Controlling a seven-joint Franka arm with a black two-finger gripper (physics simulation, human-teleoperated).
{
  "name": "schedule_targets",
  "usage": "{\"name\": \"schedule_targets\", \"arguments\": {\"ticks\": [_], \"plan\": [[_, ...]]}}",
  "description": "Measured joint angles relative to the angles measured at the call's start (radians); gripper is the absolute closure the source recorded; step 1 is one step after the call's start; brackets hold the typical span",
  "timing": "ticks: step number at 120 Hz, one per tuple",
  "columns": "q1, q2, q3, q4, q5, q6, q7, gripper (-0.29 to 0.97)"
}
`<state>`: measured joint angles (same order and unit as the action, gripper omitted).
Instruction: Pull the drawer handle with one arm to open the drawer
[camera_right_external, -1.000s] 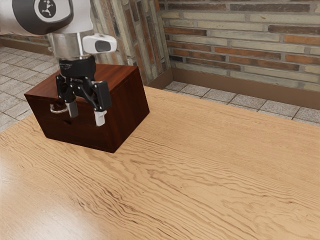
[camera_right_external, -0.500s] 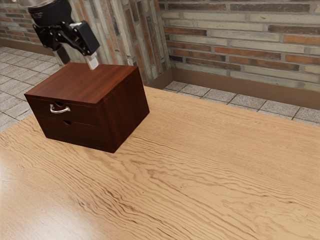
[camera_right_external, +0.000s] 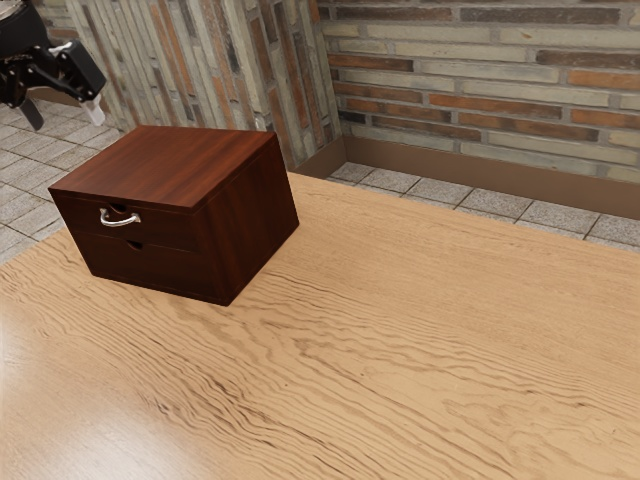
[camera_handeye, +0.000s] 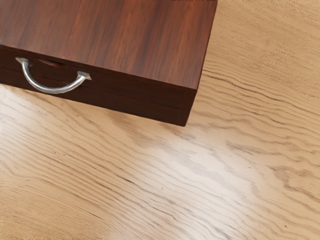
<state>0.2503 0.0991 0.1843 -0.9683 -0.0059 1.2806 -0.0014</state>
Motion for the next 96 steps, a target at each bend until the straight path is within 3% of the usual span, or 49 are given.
{"name": "schedule_targets", "arguments": {"ticks": [16, 57, 96], "plan": [[0.079, 0.023, 0.0, 0.0, -0.013, 0.01, -0.006, 0.0], [0.173, 0.03, 0.0, -0.039, -0.023, 0.04, -0.034, 0.0], [0.215, -0.007, 0.0, -0.196, -0.035, 0.169, -0.434, 0.0]]}}
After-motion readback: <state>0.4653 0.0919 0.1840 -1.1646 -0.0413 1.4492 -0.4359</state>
